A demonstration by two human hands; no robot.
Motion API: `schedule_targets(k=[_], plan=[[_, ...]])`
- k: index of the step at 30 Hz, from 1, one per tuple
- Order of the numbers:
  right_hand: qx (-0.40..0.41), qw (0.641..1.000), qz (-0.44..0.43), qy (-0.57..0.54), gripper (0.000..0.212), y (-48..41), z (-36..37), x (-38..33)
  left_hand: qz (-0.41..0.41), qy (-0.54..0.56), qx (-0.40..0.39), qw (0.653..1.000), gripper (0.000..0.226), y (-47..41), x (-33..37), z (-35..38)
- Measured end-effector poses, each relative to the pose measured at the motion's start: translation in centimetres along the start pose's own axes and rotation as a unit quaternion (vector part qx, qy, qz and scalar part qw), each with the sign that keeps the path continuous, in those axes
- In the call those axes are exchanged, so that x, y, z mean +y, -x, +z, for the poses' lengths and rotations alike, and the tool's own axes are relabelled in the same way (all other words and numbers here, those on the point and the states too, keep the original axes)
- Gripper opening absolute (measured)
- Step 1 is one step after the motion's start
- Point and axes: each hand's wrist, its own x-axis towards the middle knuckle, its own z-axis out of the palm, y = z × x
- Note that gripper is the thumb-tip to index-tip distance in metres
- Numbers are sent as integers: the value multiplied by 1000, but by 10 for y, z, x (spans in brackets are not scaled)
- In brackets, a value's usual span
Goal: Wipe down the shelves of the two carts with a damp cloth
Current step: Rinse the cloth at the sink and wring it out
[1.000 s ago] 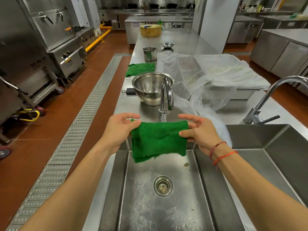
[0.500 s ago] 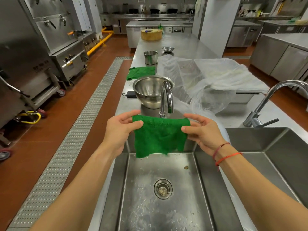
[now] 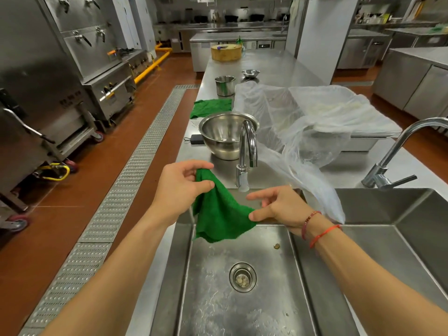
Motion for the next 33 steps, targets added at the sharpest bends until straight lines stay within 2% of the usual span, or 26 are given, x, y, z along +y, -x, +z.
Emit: schedule_targets(k=[2, 4, 7, 9, 12, 14, 16, 17, 19, 21, 22, 24, 26, 27, 28, 30, 33], plan=[[-71, 989, 71, -110, 50, 0, 9, 2, -4, 37, 1, 999, 37, 0, 3, -2], [-143, 962, 141, -183, 44, 0, 17, 3, -7, 69, 1, 998, 37, 0, 6, -4], [-188, 945, 188, -192, 32, -4, 27, 9, -5, 81, 6, 997, 38, 2, 9, -8], [-142, 956, 167, -196, 31, -10, 34, 13, -8, 73, 11, 997, 37, 3, 9, -13], [-37, 975, 86, -203, 24, -14, 33, 7, -5, 44, 19, 999, 37, 4, 10, -20], [-16, 977, 33, -209, 19, -14, 26, 0, -7, 11, 24, 1000, 37, 3, 8, -26], [-6, 992, -36, -119, 28, -16, 18, -9, -1, -64, 26, 998, 35, 1, 4, -29], [8, 998, -68, -10, 34, -18, 14, -12, 18, -134, 28, 990, 32, -1, 0, -30], [49, 972, -108, 204, 34, -21, 10, -17, 71, -276, 30, 958, 20, -5, -6, -30], [93, 946, -138, 278, 21, -19, 5, -20, 86, -313, 8, 946, 13, -6, -13, -29], [101, 945, -153, 269, 15, -17, 1, -21, 77, -295, -12, 952, 12, -8, -16, -29], [77, 973, -165, 142, 11, -14, -7, -28, 43, -188, -27, 981, 9, -10, -14, -27], [53, 987, -143, -49, 11, -10, -8, -34, -15, 28, -28, 999, 8, -8, -6, -19], [42, 986, -120, -112, 13, -11, -8, -35, -62, 126, -47, 989, 11, -7, -2, -12], [18, 986, -102, -131, 16, -11, -7, -33, -113, 184, -77, 973, 14, -2, -4, -5], [-29, 994, -71, -72, 23, -9, -5, -16, -182, 182, -134, 957, 18, 10, -22, 8], [-12, 998, -2, -57, 13, -6, -11, 4, -214, 184, -110, 953, 24, 18, -45, 19]])
